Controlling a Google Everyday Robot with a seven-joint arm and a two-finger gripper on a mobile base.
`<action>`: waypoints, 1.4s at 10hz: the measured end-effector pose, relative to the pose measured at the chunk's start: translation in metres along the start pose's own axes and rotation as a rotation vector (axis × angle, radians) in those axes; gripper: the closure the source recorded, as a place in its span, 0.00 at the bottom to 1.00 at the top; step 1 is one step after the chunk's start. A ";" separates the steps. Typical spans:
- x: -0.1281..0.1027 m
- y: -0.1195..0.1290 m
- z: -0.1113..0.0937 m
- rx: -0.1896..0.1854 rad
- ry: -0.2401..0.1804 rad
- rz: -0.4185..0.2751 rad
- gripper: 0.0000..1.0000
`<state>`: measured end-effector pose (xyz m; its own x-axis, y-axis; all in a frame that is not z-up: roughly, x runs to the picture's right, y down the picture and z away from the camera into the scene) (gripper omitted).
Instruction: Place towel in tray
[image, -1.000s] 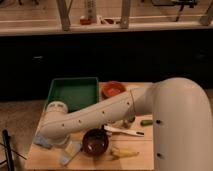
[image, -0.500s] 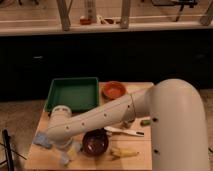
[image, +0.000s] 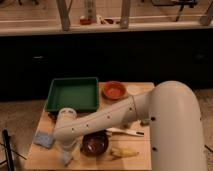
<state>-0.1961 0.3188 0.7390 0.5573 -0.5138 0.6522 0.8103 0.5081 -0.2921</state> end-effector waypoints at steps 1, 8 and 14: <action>0.004 0.000 0.006 -0.003 0.002 -0.004 0.20; 0.021 0.004 0.020 -0.021 0.006 0.005 0.79; 0.019 -0.004 0.011 -0.014 0.009 -0.040 1.00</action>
<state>-0.1904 0.3145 0.7602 0.5261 -0.5393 0.6575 0.8342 0.4775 -0.2758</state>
